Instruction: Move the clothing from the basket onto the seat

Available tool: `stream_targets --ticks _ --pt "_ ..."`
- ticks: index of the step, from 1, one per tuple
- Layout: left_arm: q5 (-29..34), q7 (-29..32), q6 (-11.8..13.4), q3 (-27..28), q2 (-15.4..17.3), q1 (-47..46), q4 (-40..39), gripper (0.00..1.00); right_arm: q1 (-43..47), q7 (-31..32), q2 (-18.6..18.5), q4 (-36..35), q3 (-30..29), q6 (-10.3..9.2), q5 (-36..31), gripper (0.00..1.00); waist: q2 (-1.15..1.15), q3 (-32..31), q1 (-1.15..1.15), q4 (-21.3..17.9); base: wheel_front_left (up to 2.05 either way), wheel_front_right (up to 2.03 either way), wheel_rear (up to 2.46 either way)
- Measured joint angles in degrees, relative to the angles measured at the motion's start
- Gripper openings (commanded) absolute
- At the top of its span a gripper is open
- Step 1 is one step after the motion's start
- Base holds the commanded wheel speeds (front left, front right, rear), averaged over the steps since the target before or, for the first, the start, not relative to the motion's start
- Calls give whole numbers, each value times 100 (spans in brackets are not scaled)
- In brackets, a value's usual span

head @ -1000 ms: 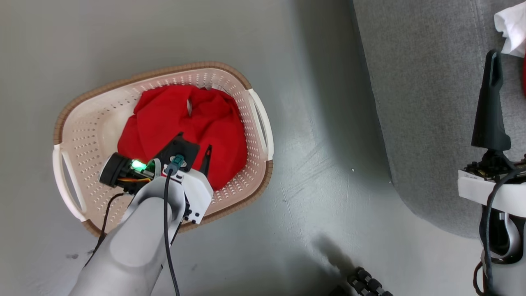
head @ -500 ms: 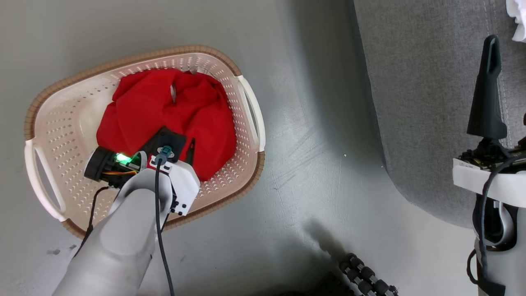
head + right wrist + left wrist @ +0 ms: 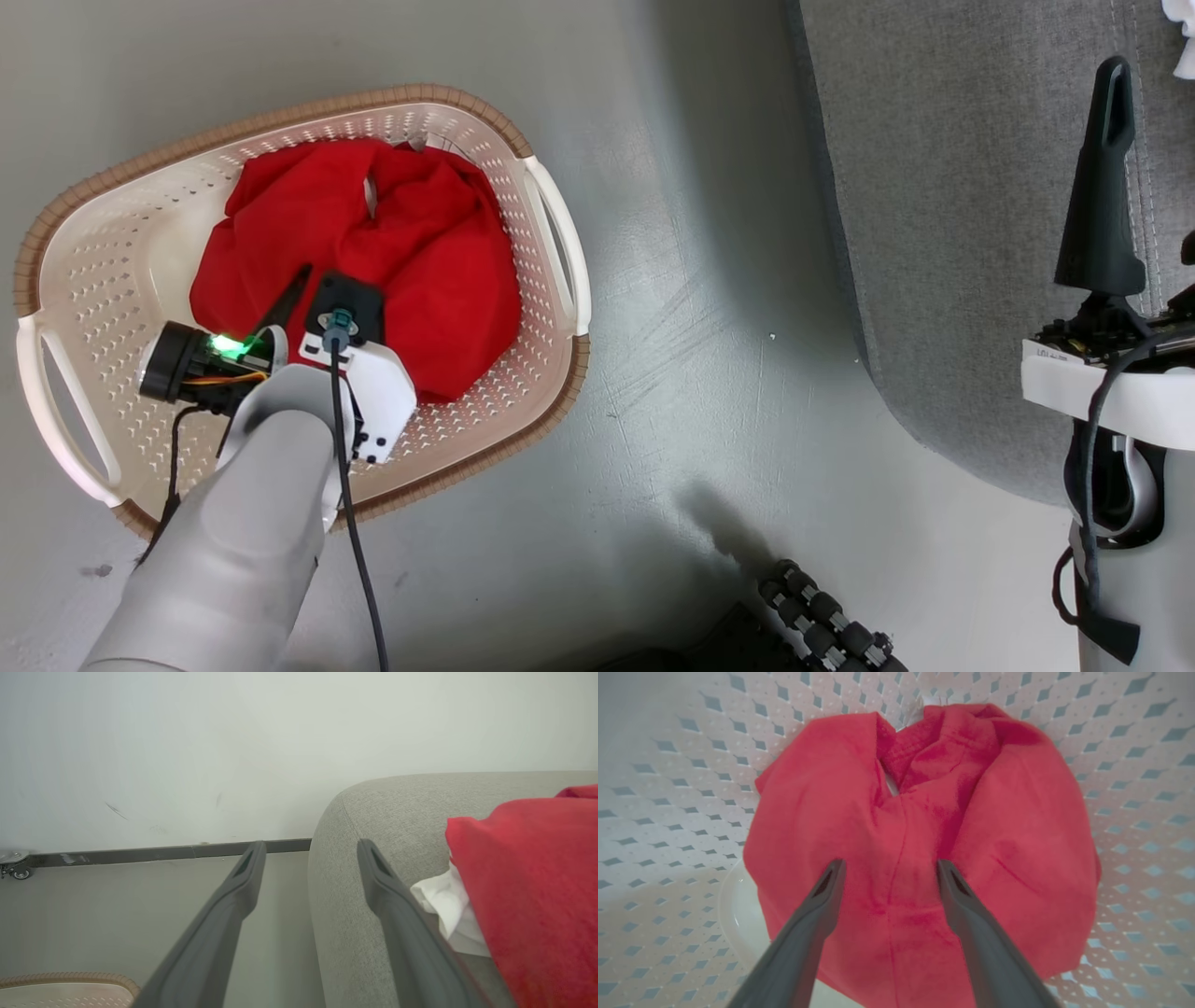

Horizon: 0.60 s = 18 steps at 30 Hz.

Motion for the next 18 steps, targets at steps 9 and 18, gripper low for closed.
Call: stream_targets --ticks 9,18 --pt "-1 -111 112 32 -91 -100 119 100 -32 -56 0 127 37 0 -1 100 0 56 0 -10 0 0 0" --pt "-2 -314 60 -2 -164 -178 193 0 -126 -112 0 240 56 0 -1 100 0 59 0 -18 0 0 0"
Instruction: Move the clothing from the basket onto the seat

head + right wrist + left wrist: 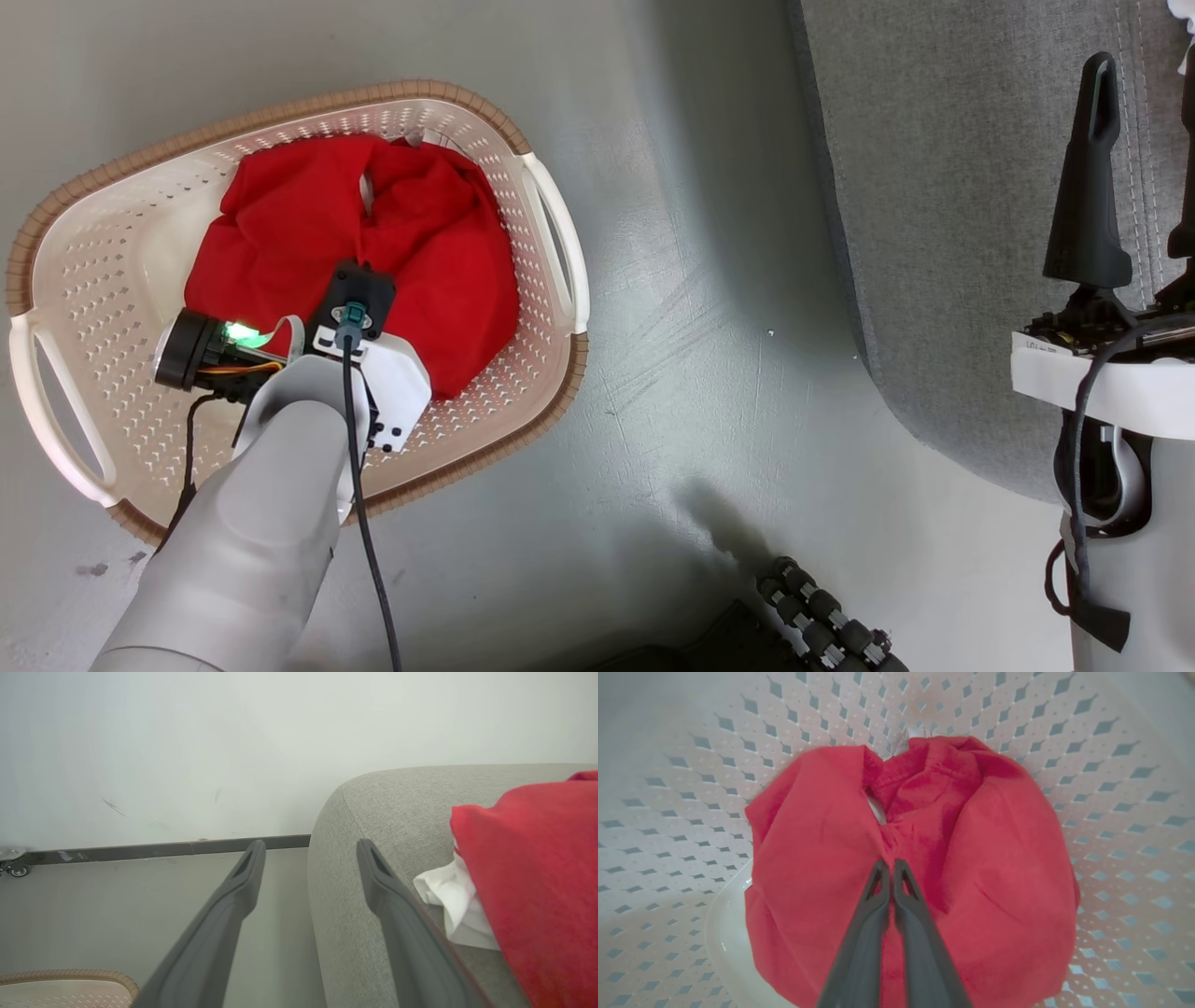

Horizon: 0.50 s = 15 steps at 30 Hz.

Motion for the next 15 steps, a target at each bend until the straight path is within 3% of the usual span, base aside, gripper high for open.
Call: stream_targets --ticks 15 --pt "-65 -352 -57 85 -22 -110 -34 0 -141 -47 -1 162 -62 0 -23 100 0 -52 0 92 0 0 0"
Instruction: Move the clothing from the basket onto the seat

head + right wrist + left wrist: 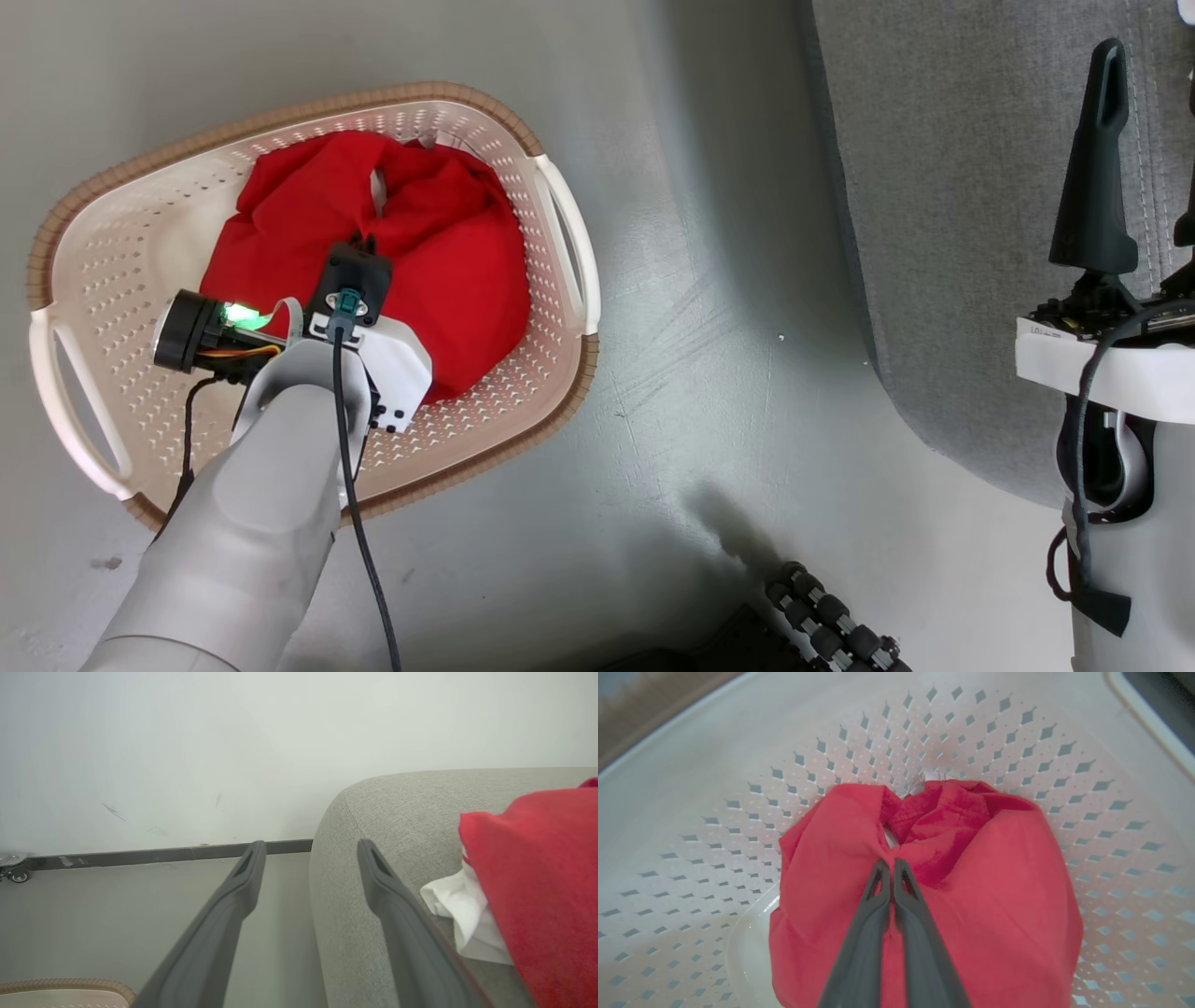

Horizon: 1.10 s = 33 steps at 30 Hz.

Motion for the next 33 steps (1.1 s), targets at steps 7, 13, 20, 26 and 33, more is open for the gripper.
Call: stream_targets --ticks 7,13,20,26,33 --pt "-42 -100 0 15 -9 1 -235 0 -96 -40 0 108 71 0 -119 100 0 -68 0 120 0 0 0" --pt "-43 -147 2 25 -13 10 -480 0 -134 -41 -2 192 65 0 -172 100 0 -175 0 244 0 0 0" --pt "-55 -152 5 47 -3 174 -873 0 -186 -47 -5 259 -41 0 -259 100 0 -363 0 386 0 0 0" --pt "-53 -168 10 43 26 374 -1448 0 -185 -48 -11 353 -75 0 -438 100 0 -557 0 504 0 0 0" --pt "-54 -168 62 96 44 697 -2047 0 -180 -48 -19 417 -51 0 -550 100 0 -804 0 637 0 0 0"
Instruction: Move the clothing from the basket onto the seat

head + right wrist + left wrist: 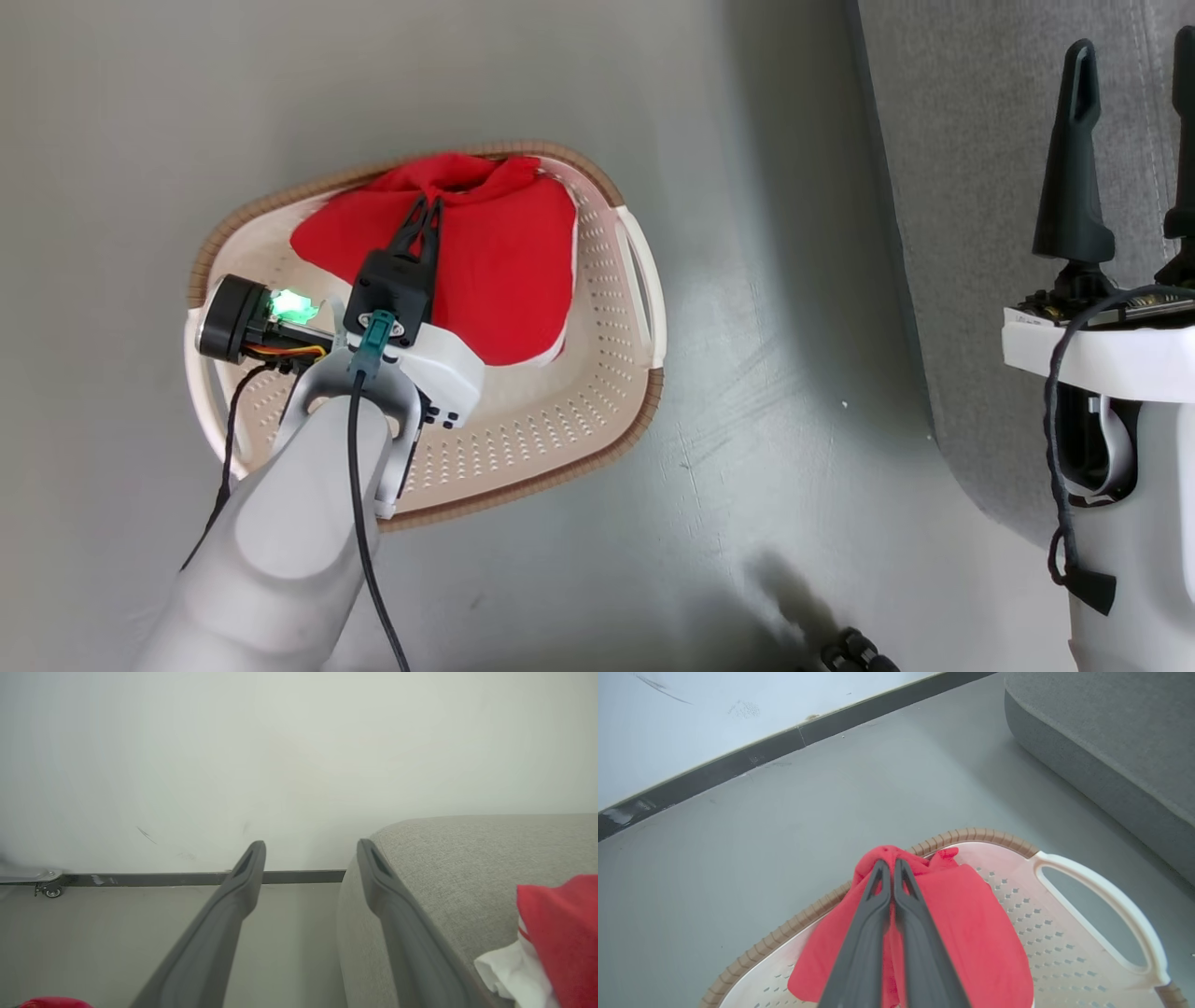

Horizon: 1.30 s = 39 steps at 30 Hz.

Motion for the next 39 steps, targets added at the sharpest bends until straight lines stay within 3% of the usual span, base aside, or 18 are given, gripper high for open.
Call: stream_targets --ticks 20,39 --pt "-4 -3 250 265 165 716 -1689 0 106 -1 -15 248 250 0 -333 100 0 -835 0 328 0 0 0" --pt "71 -8 137 270 522 887 -2773 0 338 -8 -305 644 709 0 -447 100 0 -1904 0 571 0 0 0"
